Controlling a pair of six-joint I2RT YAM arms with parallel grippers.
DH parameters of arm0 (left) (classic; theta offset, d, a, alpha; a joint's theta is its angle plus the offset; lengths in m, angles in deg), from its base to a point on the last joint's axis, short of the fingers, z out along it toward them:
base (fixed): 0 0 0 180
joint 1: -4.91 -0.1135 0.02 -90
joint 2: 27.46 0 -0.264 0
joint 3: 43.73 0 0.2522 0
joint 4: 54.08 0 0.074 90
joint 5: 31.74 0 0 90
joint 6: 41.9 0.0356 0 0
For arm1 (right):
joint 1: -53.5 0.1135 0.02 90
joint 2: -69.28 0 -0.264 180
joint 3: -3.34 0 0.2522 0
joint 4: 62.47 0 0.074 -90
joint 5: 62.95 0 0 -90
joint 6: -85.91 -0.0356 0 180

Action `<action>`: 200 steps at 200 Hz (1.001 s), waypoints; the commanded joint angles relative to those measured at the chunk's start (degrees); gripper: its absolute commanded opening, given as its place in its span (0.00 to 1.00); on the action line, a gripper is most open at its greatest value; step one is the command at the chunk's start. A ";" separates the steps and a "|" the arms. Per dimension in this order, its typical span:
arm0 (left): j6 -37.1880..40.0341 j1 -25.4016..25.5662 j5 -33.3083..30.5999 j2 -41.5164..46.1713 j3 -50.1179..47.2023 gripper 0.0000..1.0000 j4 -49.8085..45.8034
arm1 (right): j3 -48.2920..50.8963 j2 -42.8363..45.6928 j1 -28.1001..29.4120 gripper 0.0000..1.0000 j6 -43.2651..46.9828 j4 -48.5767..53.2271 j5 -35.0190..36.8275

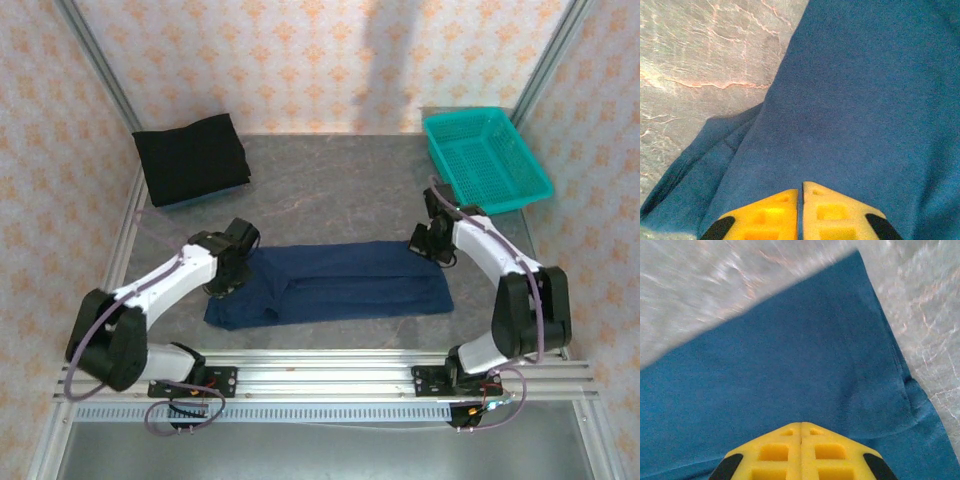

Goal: Fold and stack the t-shirts

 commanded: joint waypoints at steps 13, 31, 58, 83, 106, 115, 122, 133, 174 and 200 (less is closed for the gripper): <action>0.55 -0.40 -0.15 -9.88 1.18 0.07 5.89 | 2.44 -5.55 0.56 0.00 -2.47 -2.40 6.00; 2.65 -0.38 0.75 -17.74 5.44 0.03 6.35 | 2.89 -8.41 1.02 0.00 -3.69 -2.33 7.13; 5.96 -0.42 0.85 -27.35 14.00 0.02 5.79 | 4.90 -9.01 1.57 0.00 -5.37 -1.62 9.36; 10.32 -0.40 0.32 -37.36 26.52 0.01 2.19 | 6.56 -8.39 1.82 0.00 -7.30 -0.29 9.69; 14.48 -0.86 -0.53 -46.57 42.60 0.01 -2.86 | 8.15 -7.50 2.82 0.00 -9.45 1.43 9.74; 15.83 -1.25 -0.50 -50.52 49.64 0.01 -4.76 | 8.74 -7.04 3.43 0.00 -10.57 2.12 9.46; 16.79 -1.61 -0.02 -53.83 55.31 0.02 -6.28 | 9.14 -6.70 4.04 0.00 -11.59 2.54 9.24; 18.27 -2.03 0.93 -59.02 65.28 0.02 -8.05 | 9.93 -6.02 5.26 0.00 -13.38 2.73 8.18; 20.41 -3.60 9.65 -80.20 103.30 0.04 -11.11 | 13.15 -3.10 12.23 0.00 -25.53 1.51 1.91; 15.18 -5.63 15.72 -85.82 107.39 0.06 0.35 | 15.62 -2.90 17.58 0.00 -36.73 -3.88 -3.60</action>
